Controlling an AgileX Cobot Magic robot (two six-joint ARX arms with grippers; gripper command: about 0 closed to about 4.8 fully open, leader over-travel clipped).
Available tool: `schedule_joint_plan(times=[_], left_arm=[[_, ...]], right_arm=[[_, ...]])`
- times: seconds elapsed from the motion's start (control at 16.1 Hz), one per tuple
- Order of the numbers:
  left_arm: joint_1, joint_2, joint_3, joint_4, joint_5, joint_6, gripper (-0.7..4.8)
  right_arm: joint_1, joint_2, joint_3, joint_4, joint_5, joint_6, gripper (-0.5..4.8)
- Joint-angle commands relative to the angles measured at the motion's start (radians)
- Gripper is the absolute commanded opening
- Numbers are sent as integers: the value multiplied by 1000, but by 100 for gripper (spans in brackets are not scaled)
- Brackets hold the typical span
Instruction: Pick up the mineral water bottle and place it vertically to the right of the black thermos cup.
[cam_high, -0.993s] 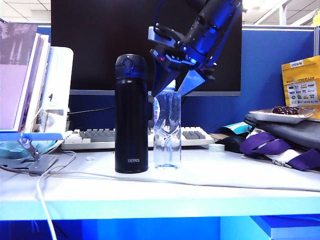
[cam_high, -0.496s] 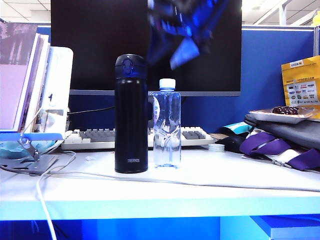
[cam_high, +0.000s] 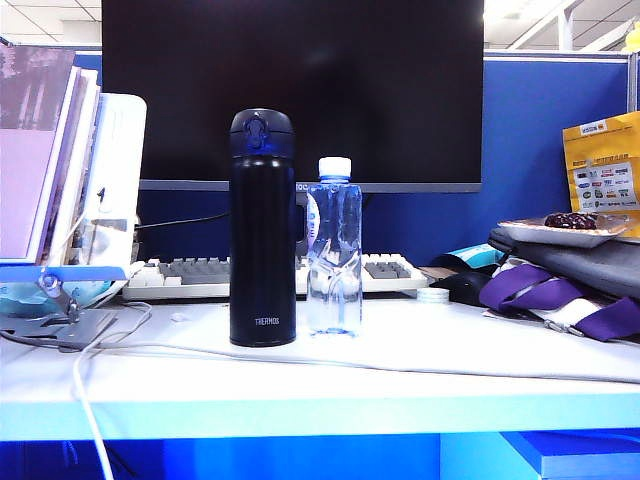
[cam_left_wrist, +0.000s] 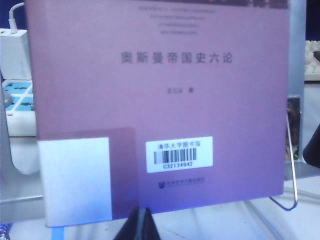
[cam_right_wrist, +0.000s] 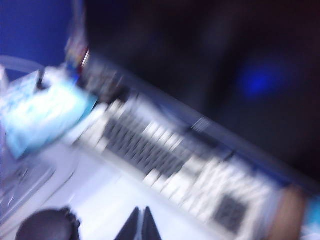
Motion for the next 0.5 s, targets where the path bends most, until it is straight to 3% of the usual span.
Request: schedule_joint_plan(times=[0.06,0.5], left_arm=[[0,-3,0,-12,5,2,-5],[0,-3,0,-12,5,2,-5]], right_arm=[[3,-122,7,-5,77,-2,-5],[3,-515,7,-137,136,-3,-5]])
